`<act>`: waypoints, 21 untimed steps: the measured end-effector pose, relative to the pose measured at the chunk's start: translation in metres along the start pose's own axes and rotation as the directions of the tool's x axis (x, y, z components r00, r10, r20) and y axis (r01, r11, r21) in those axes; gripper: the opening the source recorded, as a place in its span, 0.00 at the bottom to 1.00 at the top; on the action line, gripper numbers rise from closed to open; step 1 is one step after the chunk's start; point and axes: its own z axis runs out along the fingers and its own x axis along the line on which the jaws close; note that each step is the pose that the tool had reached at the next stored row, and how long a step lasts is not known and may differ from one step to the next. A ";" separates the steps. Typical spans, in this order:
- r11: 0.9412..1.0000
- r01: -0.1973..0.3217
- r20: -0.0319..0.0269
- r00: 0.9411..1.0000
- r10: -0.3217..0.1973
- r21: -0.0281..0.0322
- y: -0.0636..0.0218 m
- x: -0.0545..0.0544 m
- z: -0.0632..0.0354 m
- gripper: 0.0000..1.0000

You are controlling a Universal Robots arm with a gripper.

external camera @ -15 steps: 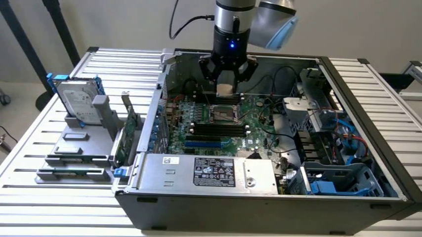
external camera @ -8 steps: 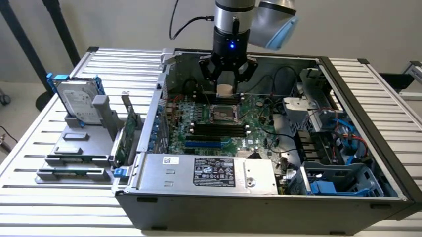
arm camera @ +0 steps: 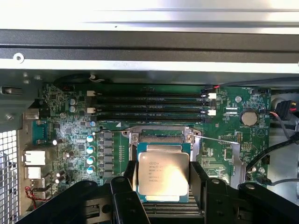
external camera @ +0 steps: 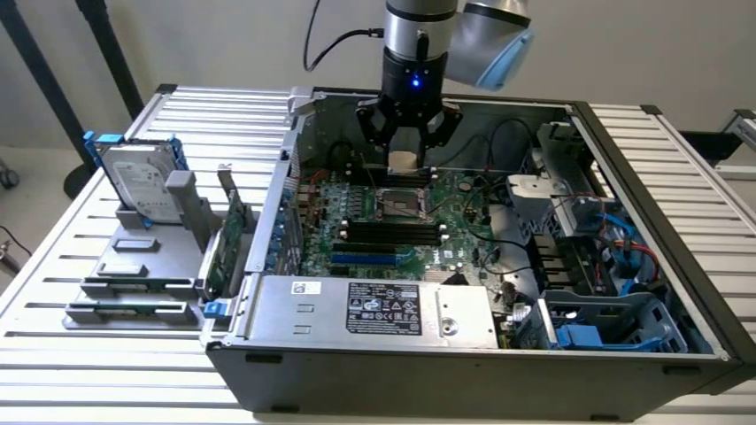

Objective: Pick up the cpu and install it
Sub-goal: 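Place the cpu into insertion slot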

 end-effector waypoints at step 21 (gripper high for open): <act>0.982 -0.191 0.005 0.982 0.191 0.002 -0.0002 0.002 0.0034 0.55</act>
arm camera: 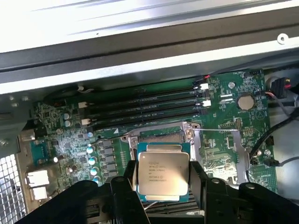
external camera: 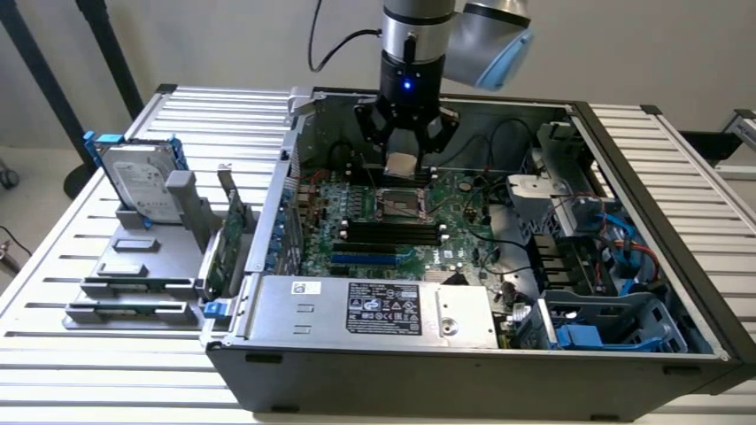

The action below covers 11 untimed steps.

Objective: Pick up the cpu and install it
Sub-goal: 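Place the cpu into insertion slot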

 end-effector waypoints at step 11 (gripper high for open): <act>0.980 -0.200 0.007 0.980 0.200 0.002 -0.0002 0.000 0.0048 0.55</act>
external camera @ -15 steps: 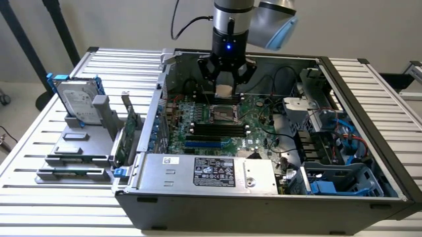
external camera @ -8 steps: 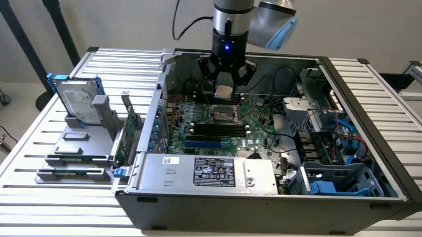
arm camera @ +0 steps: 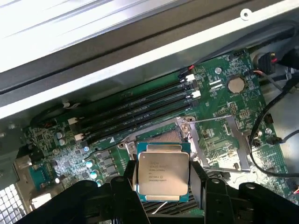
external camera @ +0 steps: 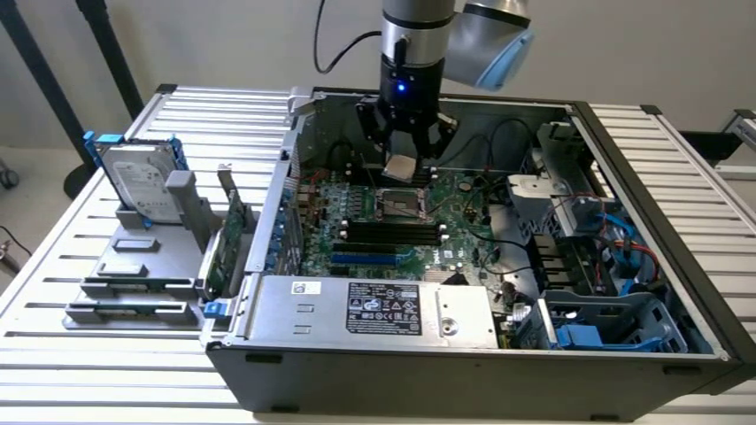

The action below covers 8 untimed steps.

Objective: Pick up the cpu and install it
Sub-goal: 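Place the cpu into insertion slot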

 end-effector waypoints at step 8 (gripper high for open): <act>0.989 -0.145 0.005 0.989 0.145 0.002 -0.0002 0.000 0.0037 0.55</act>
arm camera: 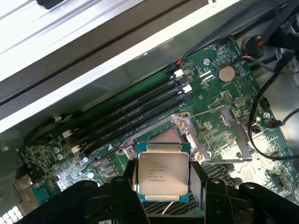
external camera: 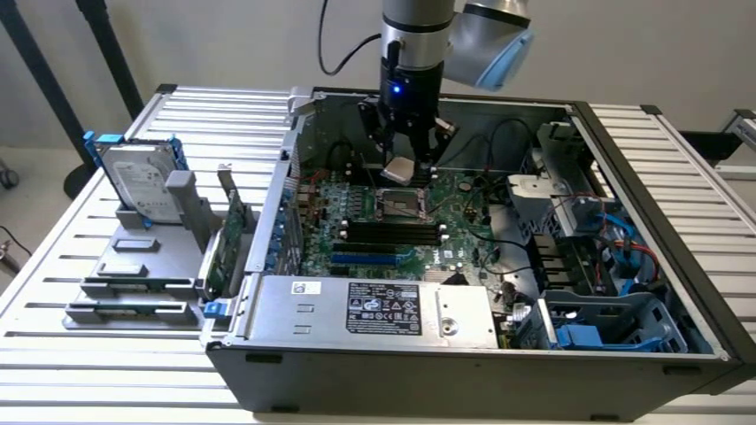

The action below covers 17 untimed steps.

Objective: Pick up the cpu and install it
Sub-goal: 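Place the cpu into insertion slot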

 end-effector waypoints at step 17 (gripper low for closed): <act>1.000 -0.030 0.000 1.000 0.030 0.001 -0.0001 0.000 0.0004 0.55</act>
